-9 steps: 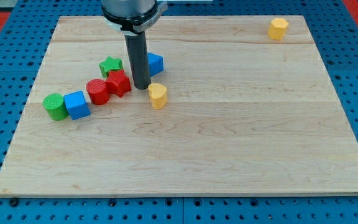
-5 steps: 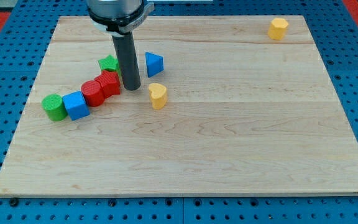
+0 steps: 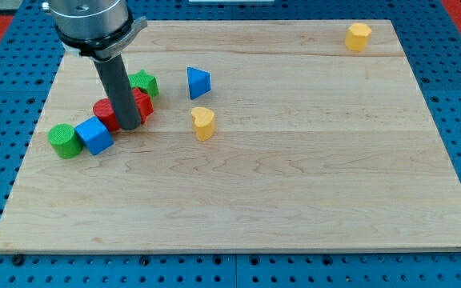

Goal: Slide the red circle towards center left

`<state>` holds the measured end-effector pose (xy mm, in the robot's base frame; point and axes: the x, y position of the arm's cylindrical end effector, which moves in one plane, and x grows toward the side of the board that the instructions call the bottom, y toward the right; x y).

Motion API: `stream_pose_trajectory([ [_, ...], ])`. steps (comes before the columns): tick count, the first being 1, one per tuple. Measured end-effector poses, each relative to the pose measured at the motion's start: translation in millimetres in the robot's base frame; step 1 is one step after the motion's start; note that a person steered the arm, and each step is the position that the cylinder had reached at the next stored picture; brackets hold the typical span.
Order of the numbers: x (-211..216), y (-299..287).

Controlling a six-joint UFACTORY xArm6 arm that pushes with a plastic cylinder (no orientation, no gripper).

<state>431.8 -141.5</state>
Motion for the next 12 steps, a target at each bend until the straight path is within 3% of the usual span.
stream_pose_trajectory([
  [2,-12,74],
  [4,-53,57],
  [5,-46,34],
  [9,-7,38],
  [11,50,76],
  [12,44,44],
])
